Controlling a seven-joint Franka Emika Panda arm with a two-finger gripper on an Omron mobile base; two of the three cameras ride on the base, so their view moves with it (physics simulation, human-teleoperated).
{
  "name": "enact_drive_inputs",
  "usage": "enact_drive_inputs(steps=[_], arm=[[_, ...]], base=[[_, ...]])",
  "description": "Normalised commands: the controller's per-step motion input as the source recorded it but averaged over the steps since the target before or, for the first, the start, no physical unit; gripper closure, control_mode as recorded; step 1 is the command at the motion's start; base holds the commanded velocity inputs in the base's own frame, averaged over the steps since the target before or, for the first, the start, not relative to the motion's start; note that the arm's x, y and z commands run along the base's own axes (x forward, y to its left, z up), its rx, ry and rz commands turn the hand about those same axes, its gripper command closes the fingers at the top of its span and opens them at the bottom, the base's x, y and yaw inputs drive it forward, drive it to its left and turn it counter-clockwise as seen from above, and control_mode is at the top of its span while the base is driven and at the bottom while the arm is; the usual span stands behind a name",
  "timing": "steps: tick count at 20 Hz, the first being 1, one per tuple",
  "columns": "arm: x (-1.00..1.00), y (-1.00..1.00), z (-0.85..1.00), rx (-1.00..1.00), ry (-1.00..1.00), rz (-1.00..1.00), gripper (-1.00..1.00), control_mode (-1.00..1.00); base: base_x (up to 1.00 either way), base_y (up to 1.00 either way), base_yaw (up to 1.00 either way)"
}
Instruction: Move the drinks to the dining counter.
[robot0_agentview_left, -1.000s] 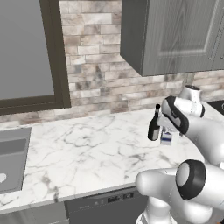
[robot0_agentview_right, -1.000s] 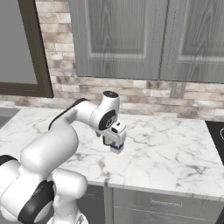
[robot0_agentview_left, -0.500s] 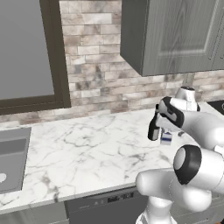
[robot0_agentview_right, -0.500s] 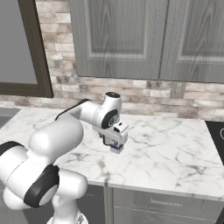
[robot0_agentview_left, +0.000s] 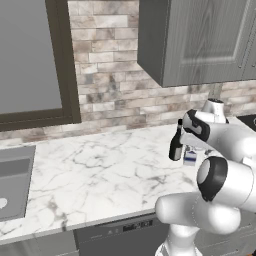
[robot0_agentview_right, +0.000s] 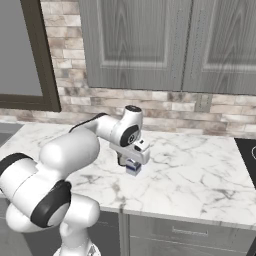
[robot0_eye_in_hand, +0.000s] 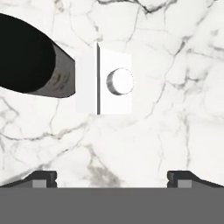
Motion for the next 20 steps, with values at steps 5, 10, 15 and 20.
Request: enact_drive_inputs(steps=[5,10,15,20], arm=[[0.17,-0.01,-0.11,0.0,0.0,0.01,-1.0,-1.0],[0.24,0.0,-0.05,-0.01,0.0,0.03,-1.0,-1.0],[0.24,0.0,-0.01,0.0,0.0,0.04,-1.0,-1.0],[0.19,0.0,0.0,0.0,0.0,0.06,-1.0,-1.0]], base=[[0.0,0.0,0.0],[0.0,0.0,0.0],[0.0,0.0,0.0],[0.0,0.0,0.0]])
